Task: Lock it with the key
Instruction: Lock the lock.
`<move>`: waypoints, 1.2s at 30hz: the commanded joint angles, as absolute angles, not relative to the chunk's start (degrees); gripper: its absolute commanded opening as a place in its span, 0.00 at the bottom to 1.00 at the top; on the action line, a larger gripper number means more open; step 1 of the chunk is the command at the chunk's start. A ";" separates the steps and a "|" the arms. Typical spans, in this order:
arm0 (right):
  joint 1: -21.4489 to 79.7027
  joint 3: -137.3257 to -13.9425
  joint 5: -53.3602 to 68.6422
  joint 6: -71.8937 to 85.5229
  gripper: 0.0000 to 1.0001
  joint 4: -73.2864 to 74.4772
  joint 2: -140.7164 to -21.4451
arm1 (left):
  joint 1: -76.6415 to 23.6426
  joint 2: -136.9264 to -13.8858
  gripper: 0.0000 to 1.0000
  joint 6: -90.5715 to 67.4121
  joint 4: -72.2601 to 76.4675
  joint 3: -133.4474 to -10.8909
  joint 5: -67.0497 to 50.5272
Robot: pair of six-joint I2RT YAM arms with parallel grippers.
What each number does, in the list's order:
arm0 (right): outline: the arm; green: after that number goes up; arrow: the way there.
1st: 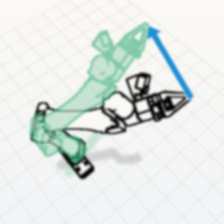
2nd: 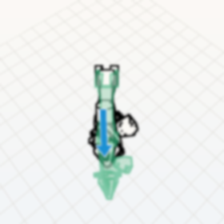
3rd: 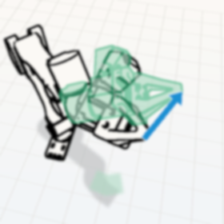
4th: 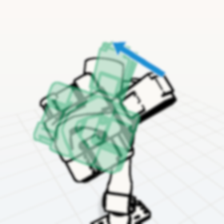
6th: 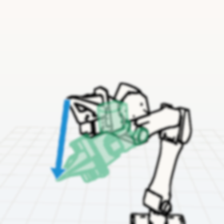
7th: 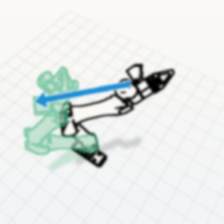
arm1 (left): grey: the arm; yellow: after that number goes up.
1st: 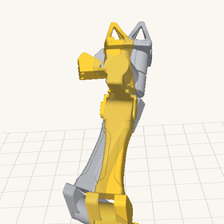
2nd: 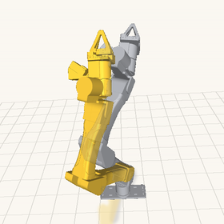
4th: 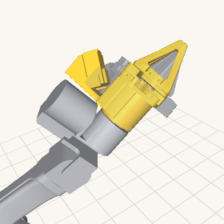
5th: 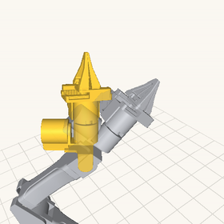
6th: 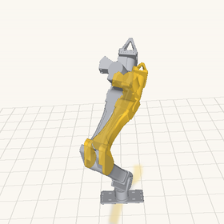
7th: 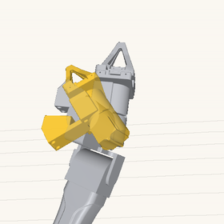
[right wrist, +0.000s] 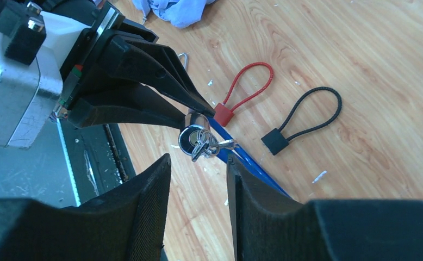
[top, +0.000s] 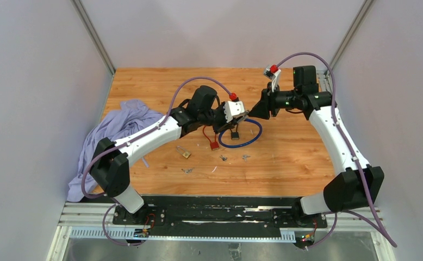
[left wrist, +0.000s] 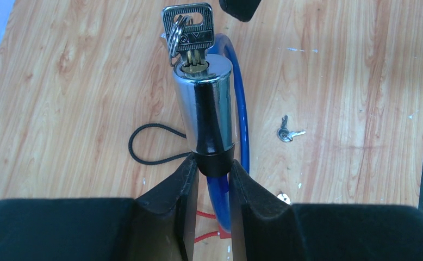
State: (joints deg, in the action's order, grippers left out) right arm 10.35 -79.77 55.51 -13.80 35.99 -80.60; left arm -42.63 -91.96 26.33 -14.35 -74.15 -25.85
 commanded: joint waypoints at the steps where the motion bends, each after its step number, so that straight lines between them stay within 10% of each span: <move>1: 10.82 -81.53 56.05 -9.21 0.40 36.98 -81.00 | -43.15 -90.94 0.00 26.04 -15.81 -75.11 -25.49; 21: 13.46 -82.98 53.20 -11.08 0.29 36.64 -83.13 | -43.42 -90.93 0.00 26.10 -15.69 -74.75 -25.60; 36: 14.19 -81.96 53.85 -34.06 0.01 38.68 -83.01 | -43.50 -90.58 0.00 26.53 -15.79 -74.35 -25.66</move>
State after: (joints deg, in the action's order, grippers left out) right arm 13.17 -80.97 53.76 -22.11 37.12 -83.07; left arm -42.98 -91.96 26.30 -14.59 -74.15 -25.65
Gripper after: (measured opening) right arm 0.028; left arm 0.273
